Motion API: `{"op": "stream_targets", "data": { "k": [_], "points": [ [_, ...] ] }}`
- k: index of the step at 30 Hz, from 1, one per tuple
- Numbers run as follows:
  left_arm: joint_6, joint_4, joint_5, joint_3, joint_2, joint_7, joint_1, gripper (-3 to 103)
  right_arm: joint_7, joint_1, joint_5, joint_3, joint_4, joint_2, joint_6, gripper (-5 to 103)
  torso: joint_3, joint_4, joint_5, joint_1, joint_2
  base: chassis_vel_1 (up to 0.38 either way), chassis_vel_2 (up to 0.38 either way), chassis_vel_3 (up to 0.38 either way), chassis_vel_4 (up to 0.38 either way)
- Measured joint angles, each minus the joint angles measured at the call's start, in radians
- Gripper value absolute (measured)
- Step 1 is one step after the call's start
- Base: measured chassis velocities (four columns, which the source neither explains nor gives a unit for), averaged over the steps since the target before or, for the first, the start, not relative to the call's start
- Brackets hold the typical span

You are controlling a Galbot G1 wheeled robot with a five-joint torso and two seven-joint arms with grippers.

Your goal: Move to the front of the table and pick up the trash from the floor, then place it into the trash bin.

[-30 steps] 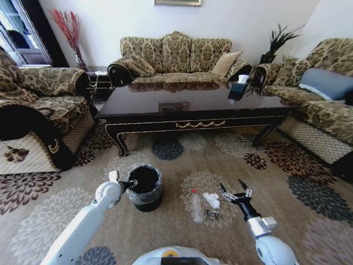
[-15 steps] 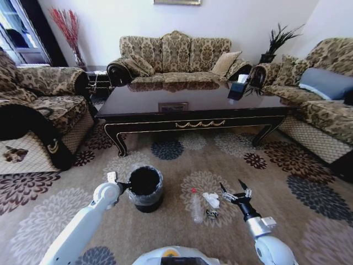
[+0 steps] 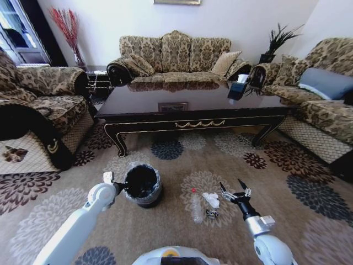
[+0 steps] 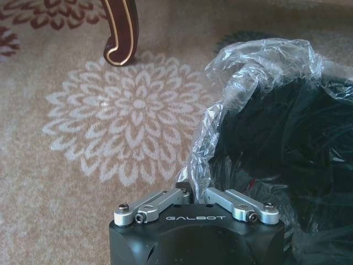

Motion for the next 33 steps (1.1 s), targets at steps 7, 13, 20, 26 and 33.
{"op": "stream_targets", "data": {
  "k": [7, 13, 20, 26, 33],
  "points": [
    [0.000, -0.065, -0.072, 0.004, 0.046, -0.051, 0.031, 0, 0.029, 0.095, 0.141, -0.007, -0.171, -0.054, -0.057, 100, 0.000, 0.0002, 0.0005, 0.000, 0.000, 0.000, 0.000, 0.000, 0.000],
    [-0.001, -0.104, -0.147, 0.022, 0.053, -0.101, 0.053, 0, -0.010, 0.172, 0.151, -0.028, -0.423, -0.103, -0.042, 100, 0.000, -0.0001, 0.0004, 0.000, 0.000, 0.000, 0.000, 0.000, 0.000],
    [-0.001, -0.113, -0.195, 0.025, 0.053, -0.132, 0.071, 0, -0.046, 0.247, 0.143, -0.063, -0.602, -0.129, -0.017, 100, 0.000, 0.0001, 0.0000, 0.000, 0.000, 0.000, 0.000, 0.000, 0.000],
    [-0.002, -0.121, -0.229, 0.025, 0.058, -0.157, 0.079, 0, -0.079, 0.314, 0.137, -0.106, -0.760, -0.130, 0.009, 100, 0.000, 0.0000, 0.0002, 0.000, 0.000, 0.000, 0.000, 0.000, 0.000],
    [-0.002, -0.131, -0.262, 0.017, 0.072, -0.173, 0.088, 0, -0.104, 0.386, 0.133, -0.135, -0.885, -0.104, 0.028, 100, 0.000, 0.0001, 0.0001, 0.000, 0.000, 0.000, 0.000, 0.000, 0.000]
  ]
}}
